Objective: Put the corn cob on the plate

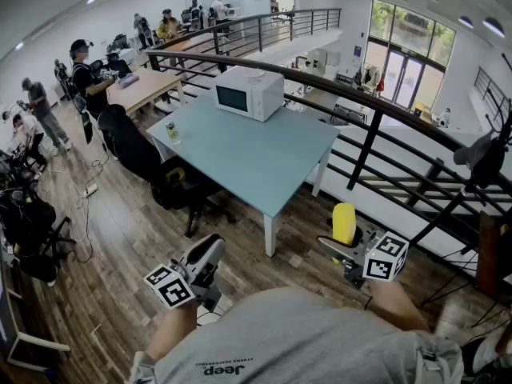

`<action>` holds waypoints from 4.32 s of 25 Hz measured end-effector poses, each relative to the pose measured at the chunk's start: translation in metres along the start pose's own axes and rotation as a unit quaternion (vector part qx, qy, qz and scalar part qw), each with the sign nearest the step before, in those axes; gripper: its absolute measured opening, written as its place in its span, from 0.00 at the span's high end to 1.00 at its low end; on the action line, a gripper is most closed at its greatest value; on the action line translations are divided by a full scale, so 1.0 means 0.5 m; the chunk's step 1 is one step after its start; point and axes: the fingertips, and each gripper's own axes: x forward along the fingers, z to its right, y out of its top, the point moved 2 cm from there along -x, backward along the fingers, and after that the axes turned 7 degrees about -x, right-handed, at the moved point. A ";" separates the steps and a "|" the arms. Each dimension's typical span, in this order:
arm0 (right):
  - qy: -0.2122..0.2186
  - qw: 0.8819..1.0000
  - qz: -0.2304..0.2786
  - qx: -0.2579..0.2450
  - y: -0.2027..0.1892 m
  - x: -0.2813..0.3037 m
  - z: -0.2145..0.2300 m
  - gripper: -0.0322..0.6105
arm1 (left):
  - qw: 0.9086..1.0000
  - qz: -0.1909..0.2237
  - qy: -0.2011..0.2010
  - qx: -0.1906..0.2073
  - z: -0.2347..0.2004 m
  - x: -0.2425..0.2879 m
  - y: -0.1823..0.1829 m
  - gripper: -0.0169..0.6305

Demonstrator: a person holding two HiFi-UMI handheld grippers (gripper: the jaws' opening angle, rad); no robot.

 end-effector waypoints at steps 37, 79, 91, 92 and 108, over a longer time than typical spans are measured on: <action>0.044 0.999 -0.003 -0.008 -0.004 -0.201 0.135 0.53 | 1.000 0.006 0.023 0.017 0.134 0.183 -0.122 0.82; -0.023 1.000 -0.008 -0.012 0.041 0.142 0.223 0.53 | 0.997 -0.044 -0.056 -0.006 -0.197 0.277 0.109 0.82; -0.019 1.000 -0.018 -0.015 0.072 0.340 0.232 0.53 | 0.998 -0.038 -0.057 -0.013 -0.341 0.232 0.228 0.82; -0.017 1.000 -0.019 -0.015 0.076 0.354 0.234 0.53 | 0.998 -0.036 -0.056 -0.014 -0.351 0.229 0.236 0.82; -0.010 0.999 -0.033 -0.017 0.093 0.479 0.268 0.53 | 0.999 -0.030 -0.013 0.006 -0.472 0.211 0.303 0.95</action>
